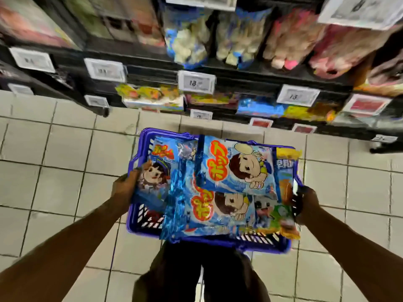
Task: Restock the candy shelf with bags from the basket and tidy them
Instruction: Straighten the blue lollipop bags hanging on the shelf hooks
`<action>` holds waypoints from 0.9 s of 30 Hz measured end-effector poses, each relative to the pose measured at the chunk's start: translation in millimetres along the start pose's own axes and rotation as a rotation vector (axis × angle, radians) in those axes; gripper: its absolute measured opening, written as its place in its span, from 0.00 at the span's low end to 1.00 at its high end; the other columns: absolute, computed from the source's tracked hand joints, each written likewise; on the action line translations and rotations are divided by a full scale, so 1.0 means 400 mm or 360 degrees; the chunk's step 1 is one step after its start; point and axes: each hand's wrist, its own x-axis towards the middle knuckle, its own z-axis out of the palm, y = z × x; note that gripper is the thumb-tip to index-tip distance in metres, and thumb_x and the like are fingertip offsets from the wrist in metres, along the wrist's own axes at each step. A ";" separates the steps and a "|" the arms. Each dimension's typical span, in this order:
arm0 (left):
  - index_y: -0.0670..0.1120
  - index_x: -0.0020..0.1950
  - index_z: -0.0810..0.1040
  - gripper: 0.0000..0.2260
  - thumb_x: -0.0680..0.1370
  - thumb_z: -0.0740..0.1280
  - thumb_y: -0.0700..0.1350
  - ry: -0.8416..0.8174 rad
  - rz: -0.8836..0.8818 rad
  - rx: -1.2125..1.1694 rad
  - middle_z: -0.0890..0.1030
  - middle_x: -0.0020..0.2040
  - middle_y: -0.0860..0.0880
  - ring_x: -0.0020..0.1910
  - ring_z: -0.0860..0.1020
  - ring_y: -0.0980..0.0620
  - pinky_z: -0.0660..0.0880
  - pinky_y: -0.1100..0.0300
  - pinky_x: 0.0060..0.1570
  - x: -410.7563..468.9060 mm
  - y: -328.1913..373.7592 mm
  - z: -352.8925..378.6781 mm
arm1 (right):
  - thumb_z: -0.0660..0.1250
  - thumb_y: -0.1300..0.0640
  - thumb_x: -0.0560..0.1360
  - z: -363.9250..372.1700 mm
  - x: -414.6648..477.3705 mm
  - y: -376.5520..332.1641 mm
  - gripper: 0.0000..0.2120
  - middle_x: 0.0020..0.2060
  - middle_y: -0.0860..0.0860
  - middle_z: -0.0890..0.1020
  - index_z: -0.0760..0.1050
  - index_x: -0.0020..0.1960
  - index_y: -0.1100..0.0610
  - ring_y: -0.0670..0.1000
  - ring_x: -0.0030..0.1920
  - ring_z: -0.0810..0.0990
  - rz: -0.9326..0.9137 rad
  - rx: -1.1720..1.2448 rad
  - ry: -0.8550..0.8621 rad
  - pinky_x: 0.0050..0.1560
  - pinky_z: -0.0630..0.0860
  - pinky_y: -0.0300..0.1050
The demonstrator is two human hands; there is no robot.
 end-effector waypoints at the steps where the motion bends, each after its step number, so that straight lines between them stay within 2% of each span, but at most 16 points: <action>1: 0.42 0.42 0.80 0.12 0.77 0.69 0.51 0.0003 -0.0009 0.0025 0.82 0.33 0.48 0.36 0.79 0.47 0.77 0.61 0.32 0.016 -0.007 0.009 | 0.57 0.53 0.72 0.005 0.019 0.005 0.08 0.18 0.45 0.71 0.67 0.34 0.51 0.45 0.14 0.65 0.0000 0.0005 -0.0006 0.18 0.57 0.27; 5: 0.48 0.37 0.77 0.12 0.76 0.70 0.53 0.0077 -0.0090 0.0011 0.79 0.34 0.49 0.33 0.76 0.51 0.71 0.60 0.29 0.063 -0.016 0.039 | 0.56 0.51 0.75 0.024 0.093 0.022 0.12 0.27 0.47 0.69 0.62 0.33 0.51 0.48 0.24 0.64 0.0005 0.0020 0.0029 0.27 0.59 0.39; 8: 0.47 0.37 0.75 0.14 0.75 0.70 0.54 0.0083 -0.0144 0.0049 0.78 0.34 0.48 0.32 0.75 0.50 0.69 0.59 0.29 0.070 -0.008 0.043 | 0.55 0.54 0.75 0.026 0.100 0.017 0.13 0.19 0.48 0.69 0.60 0.31 0.52 0.49 0.24 0.63 0.0022 -0.0068 0.0075 0.26 0.60 0.39; 11: 0.43 0.41 0.76 0.15 0.76 0.69 0.56 0.0049 -0.0207 0.0173 0.78 0.36 0.46 0.34 0.74 0.49 0.68 0.59 0.30 0.060 0.013 0.038 | 0.54 0.58 0.75 0.018 0.091 0.014 0.11 0.30 0.51 0.70 0.62 0.33 0.53 0.51 0.30 0.66 0.0033 -0.0167 0.0080 0.32 0.66 0.42; 13: 0.40 0.48 0.78 0.17 0.78 0.67 0.55 0.0009 -0.0161 0.0365 0.80 0.42 0.42 0.38 0.77 0.45 0.71 0.58 0.35 0.042 0.041 0.023 | 0.56 0.60 0.76 0.015 0.068 0.004 0.10 0.35 0.52 0.72 0.66 0.36 0.55 0.52 0.32 0.67 0.0007 -0.0225 0.0124 0.33 0.65 0.43; 15: 0.36 0.53 0.78 0.19 0.81 0.62 0.53 0.0007 0.0084 0.0709 0.80 0.47 0.36 0.47 0.79 0.38 0.72 0.53 0.42 0.023 0.077 0.007 | 0.61 0.59 0.75 0.017 0.025 -0.017 0.09 0.36 0.55 0.74 0.70 0.36 0.58 0.53 0.32 0.69 -0.0282 -0.0406 0.0297 0.32 0.66 0.44; 17: 0.35 0.54 0.78 0.18 0.81 0.61 0.51 0.0141 0.0502 0.0948 0.81 0.50 0.34 0.52 0.79 0.36 0.73 0.49 0.47 0.005 0.119 0.004 | 0.63 0.57 0.74 0.034 -0.022 -0.046 0.08 0.40 0.60 0.79 0.76 0.41 0.60 0.59 0.39 0.77 -0.0828 -0.0737 0.0562 0.41 0.74 0.48; 18: 0.35 0.56 0.78 0.16 0.81 0.63 0.49 0.0194 0.0677 0.0896 0.81 0.51 0.36 0.53 0.79 0.38 0.75 0.49 0.50 -0.015 0.145 0.015 | 0.64 0.58 0.75 0.051 -0.051 -0.061 0.08 0.46 0.61 0.82 0.79 0.47 0.61 0.59 0.45 0.79 -0.1105 -0.0810 0.0636 0.47 0.75 0.48; 19: 0.37 0.56 0.78 0.13 0.80 0.64 0.46 0.0169 0.0723 0.0632 0.81 0.51 0.38 0.52 0.79 0.41 0.77 0.51 0.50 -0.042 0.171 0.030 | 0.66 0.60 0.75 0.076 -0.082 -0.078 0.08 0.51 0.60 0.83 0.80 0.51 0.60 0.56 0.48 0.79 -0.1329 -0.0822 0.0605 0.50 0.74 0.46; 20: 0.39 0.54 0.78 0.09 0.80 0.64 0.43 0.0108 0.0633 0.0256 0.80 0.49 0.42 0.49 0.78 0.45 0.80 0.56 0.46 -0.068 0.196 0.050 | 0.67 0.62 0.75 0.106 -0.110 -0.094 0.07 0.52 0.59 0.83 0.80 0.52 0.59 0.53 0.49 0.78 -0.1506 -0.0856 0.0495 0.50 0.74 0.45; 21: 0.42 0.48 0.78 0.05 0.80 0.64 0.42 0.0008 0.0451 -0.0158 0.80 0.45 0.46 0.45 0.77 0.49 0.79 0.61 0.38 -0.093 0.216 0.069 | 0.67 0.63 0.75 0.141 -0.130 -0.108 0.08 0.53 0.59 0.83 0.80 0.53 0.58 0.52 0.48 0.77 -0.1625 -0.0946 0.0331 0.50 0.75 0.46; 22: 0.46 0.42 0.77 0.07 0.79 0.63 0.42 -0.0097 0.0228 -0.0562 0.79 0.40 0.50 0.40 0.75 0.52 0.75 0.64 0.32 -0.119 0.232 0.083 | 0.67 0.63 0.75 0.180 -0.149 -0.120 0.08 0.53 0.58 0.82 0.81 0.53 0.57 0.52 0.48 0.77 -0.1676 -0.1103 0.0146 0.50 0.76 0.47; 24: 0.50 0.35 0.73 0.11 0.79 0.62 0.44 -0.0324 -0.0161 -0.1211 0.76 0.35 0.55 0.35 0.72 0.56 0.70 0.66 0.33 -0.165 0.253 0.100 | 0.68 0.59 0.75 0.262 -0.167 -0.134 0.11 0.57 0.55 0.81 0.80 0.57 0.54 0.53 0.49 0.80 -0.1690 -0.1470 -0.0131 0.48 0.77 0.42; 25: 0.50 0.34 0.74 0.13 0.79 0.62 0.44 -0.0409 -0.0251 -0.1373 0.77 0.35 0.55 0.35 0.73 0.57 0.69 0.66 0.36 -0.184 0.252 0.109 | 0.68 0.55 0.75 0.299 -0.171 -0.135 0.14 0.60 0.54 0.79 0.79 0.60 0.52 0.53 0.53 0.80 -0.1681 -0.1646 -0.0174 0.49 0.77 0.40; 26: 0.49 0.35 0.76 0.13 0.79 0.62 0.44 -0.0474 -0.0264 -0.1421 0.78 0.35 0.55 0.35 0.74 0.57 0.70 0.66 0.38 -0.206 0.246 0.121 | 0.67 0.49 0.75 0.331 -0.170 -0.135 0.18 0.64 0.53 0.77 0.76 0.64 0.51 0.54 0.59 0.78 -0.1679 -0.1847 -0.0161 0.56 0.76 0.41; 27: 0.48 0.39 0.78 0.11 0.80 0.63 0.44 -0.0492 -0.0180 -0.1265 0.78 0.35 0.54 0.36 0.75 0.57 0.72 0.65 0.40 -0.229 0.232 0.140 | 0.66 0.44 0.75 0.357 -0.166 -0.132 0.22 0.67 0.52 0.75 0.73 0.67 0.50 0.54 0.64 0.74 -0.1678 -0.2057 -0.0140 0.62 0.73 0.45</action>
